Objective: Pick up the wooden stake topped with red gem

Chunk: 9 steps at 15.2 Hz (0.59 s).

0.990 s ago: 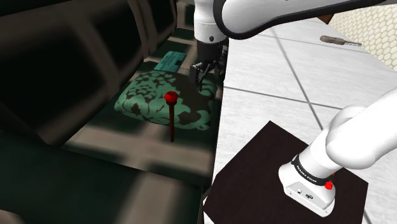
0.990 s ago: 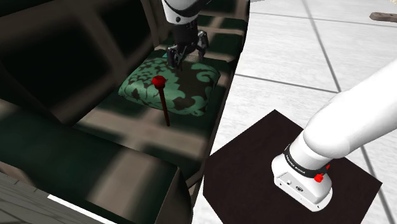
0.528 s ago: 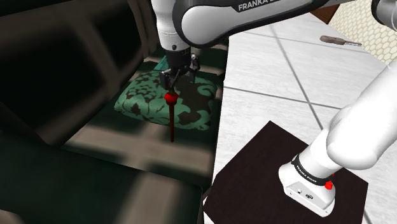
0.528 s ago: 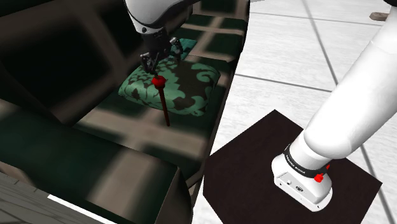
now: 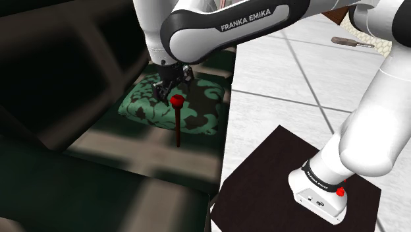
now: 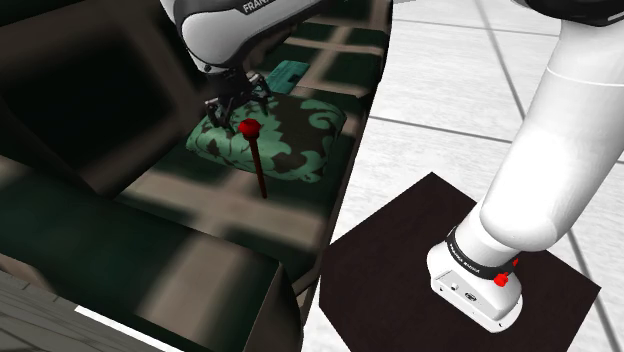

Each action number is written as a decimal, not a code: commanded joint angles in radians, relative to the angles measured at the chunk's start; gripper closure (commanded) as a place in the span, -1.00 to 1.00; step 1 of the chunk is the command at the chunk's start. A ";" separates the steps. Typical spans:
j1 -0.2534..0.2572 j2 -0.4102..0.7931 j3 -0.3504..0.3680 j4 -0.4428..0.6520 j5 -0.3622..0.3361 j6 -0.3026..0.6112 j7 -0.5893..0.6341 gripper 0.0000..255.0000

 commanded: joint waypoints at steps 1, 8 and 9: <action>0.002 0.011 -0.001 -0.015 -0.008 0.024 0.009 -1.00; 0.002 0.017 -0.002 -0.027 -0.012 0.041 0.014 1.00; 0.002 0.017 -0.002 -0.027 -0.012 0.041 0.014 1.00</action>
